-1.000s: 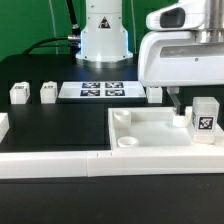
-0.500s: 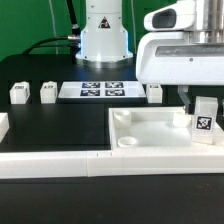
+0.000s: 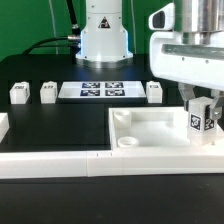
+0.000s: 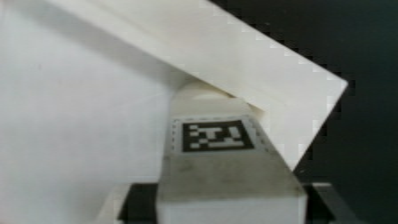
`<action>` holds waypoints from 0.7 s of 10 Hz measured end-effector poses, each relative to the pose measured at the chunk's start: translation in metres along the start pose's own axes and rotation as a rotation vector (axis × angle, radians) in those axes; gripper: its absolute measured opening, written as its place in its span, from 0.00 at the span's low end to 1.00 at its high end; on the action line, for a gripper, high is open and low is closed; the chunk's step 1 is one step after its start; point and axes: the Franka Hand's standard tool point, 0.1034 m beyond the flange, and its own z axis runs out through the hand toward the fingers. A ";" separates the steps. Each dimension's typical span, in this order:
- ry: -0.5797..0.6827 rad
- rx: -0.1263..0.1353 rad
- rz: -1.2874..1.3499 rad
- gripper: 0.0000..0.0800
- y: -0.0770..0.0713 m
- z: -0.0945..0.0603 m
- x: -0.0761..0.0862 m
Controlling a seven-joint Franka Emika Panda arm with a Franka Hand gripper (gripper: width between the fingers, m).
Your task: Assemble square table
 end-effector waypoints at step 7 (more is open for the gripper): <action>-0.009 0.022 -0.060 0.77 0.001 0.004 -0.003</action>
Offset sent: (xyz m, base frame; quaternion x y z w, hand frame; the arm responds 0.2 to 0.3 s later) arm 0.0000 0.0000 0.0000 0.0000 0.0000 0.1296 0.9916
